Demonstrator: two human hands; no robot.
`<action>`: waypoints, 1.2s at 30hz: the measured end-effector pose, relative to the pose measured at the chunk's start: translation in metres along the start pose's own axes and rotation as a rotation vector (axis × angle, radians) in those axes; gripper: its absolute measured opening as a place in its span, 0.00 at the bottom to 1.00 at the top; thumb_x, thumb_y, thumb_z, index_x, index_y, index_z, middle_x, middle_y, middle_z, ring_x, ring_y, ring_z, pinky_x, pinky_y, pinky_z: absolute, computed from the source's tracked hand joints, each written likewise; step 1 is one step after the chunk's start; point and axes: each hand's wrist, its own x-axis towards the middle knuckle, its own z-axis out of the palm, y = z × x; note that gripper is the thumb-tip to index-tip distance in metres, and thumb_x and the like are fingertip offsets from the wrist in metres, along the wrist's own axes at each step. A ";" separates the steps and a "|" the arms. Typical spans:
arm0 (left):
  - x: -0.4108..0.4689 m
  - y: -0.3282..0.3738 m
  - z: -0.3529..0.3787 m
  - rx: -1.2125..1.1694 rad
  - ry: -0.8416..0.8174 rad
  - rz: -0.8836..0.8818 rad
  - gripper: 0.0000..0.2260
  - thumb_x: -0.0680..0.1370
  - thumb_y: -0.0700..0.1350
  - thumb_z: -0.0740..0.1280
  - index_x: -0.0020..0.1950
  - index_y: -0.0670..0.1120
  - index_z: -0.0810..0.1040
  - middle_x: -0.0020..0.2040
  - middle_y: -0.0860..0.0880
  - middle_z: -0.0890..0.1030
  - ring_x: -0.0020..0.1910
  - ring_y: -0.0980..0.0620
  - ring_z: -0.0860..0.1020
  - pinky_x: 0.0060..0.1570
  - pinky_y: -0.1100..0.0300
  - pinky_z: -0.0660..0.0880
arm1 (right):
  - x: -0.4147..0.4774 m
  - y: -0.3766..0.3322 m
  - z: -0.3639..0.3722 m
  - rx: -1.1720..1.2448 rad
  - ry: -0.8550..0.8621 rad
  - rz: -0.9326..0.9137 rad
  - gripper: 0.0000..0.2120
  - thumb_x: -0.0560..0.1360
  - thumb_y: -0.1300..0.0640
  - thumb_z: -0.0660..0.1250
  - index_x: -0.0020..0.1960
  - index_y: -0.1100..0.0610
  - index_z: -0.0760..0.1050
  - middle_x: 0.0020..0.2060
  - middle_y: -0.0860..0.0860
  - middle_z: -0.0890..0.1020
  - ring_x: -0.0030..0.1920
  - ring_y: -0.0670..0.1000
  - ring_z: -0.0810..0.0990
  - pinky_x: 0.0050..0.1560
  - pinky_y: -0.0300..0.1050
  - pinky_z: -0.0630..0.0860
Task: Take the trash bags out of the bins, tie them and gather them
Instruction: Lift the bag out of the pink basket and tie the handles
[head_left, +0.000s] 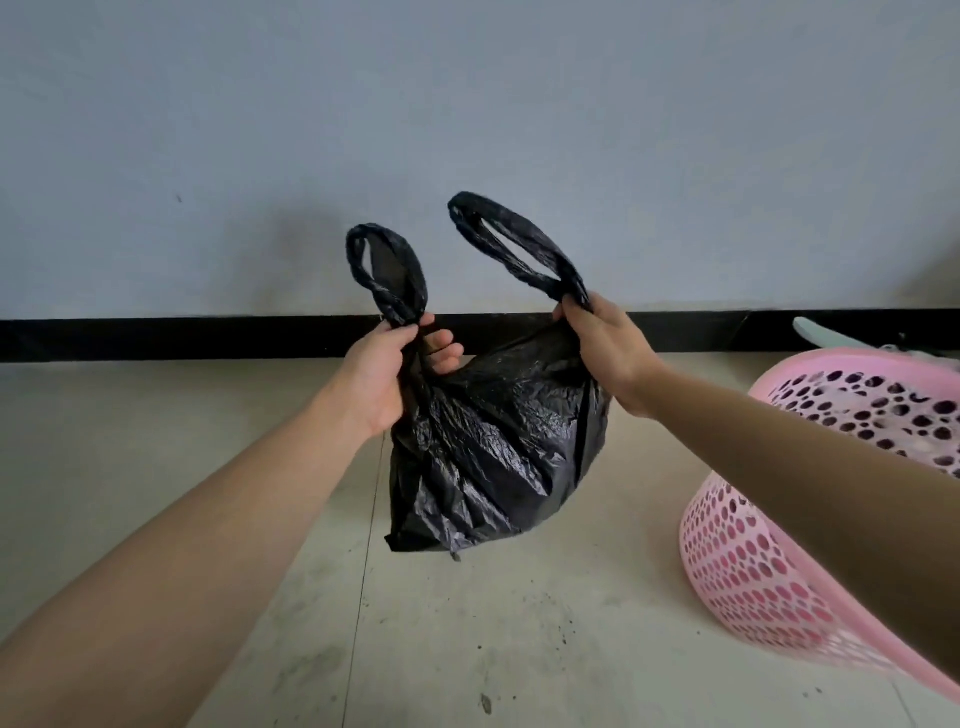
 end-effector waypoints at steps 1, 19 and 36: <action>0.000 -0.002 -0.003 -0.034 -0.011 -0.007 0.10 0.85 0.41 0.55 0.56 0.42 0.75 0.34 0.45 0.80 0.31 0.48 0.83 0.35 0.56 0.82 | -0.002 0.003 0.000 -0.036 -0.001 0.005 0.15 0.83 0.45 0.56 0.44 0.49 0.74 0.40 0.52 0.75 0.42 0.52 0.74 0.46 0.48 0.68; 0.004 -0.020 -0.026 0.547 -0.589 -0.110 0.10 0.71 0.37 0.73 0.48 0.48 0.82 0.41 0.49 0.81 0.48 0.45 0.77 0.60 0.45 0.73 | -0.011 0.012 0.017 -0.469 -0.052 -0.360 0.09 0.83 0.55 0.55 0.47 0.58 0.67 0.35 0.56 0.76 0.36 0.58 0.75 0.35 0.54 0.69; -0.006 -0.014 0.004 0.395 -0.580 -0.228 0.16 0.81 0.58 0.58 0.43 0.48 0.72 0.29 0.52 0.59 0.21 0.56 0.58 0.24 0.61 0.60 | 0.002 -0.004 -0.011 -0.308 -0.664 0.198 0.13 0.78 0.46 0.65 0.58 0.52 0.74 0.55 0.50 0.81 0.53 0.48 0.79 0.57 0.44 0.73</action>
